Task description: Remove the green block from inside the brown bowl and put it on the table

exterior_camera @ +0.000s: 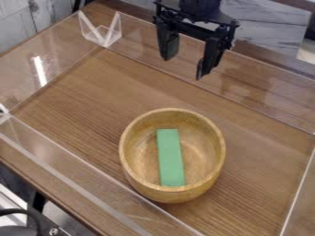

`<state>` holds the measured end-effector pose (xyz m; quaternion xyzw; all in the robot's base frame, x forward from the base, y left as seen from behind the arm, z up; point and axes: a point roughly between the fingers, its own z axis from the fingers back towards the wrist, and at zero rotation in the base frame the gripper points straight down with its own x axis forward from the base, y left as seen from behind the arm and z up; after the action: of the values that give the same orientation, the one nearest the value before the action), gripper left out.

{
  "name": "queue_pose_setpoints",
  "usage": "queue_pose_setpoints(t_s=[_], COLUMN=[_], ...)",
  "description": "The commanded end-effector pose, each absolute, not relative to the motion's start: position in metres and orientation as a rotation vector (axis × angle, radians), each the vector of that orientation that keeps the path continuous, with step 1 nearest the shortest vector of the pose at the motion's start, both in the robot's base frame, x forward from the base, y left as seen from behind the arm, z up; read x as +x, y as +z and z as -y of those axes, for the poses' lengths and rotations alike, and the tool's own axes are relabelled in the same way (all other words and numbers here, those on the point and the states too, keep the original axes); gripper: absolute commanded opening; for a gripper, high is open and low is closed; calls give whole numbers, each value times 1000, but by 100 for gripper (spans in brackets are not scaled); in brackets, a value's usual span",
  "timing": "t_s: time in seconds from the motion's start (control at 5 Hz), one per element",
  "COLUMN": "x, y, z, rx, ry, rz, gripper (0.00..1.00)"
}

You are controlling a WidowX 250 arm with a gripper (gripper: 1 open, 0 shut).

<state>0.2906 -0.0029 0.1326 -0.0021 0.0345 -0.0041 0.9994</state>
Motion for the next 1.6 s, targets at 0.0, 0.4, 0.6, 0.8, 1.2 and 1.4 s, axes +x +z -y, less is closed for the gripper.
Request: queue_pose_setpoints(t_s=[0.0,0.4,0.6,0.8,1.2,1.4], x=[258,190,194,197,202,204], y=[123,88,76,70,65,64], z=[7,33,38,38,34,32], rx=[-21,-73,-89,-94,-110,-117], ry=[238,666,694,698,702,702], rz=[-80,-54,-38,-37,-32,-30], gripper=[100,100,100,100,100,100])
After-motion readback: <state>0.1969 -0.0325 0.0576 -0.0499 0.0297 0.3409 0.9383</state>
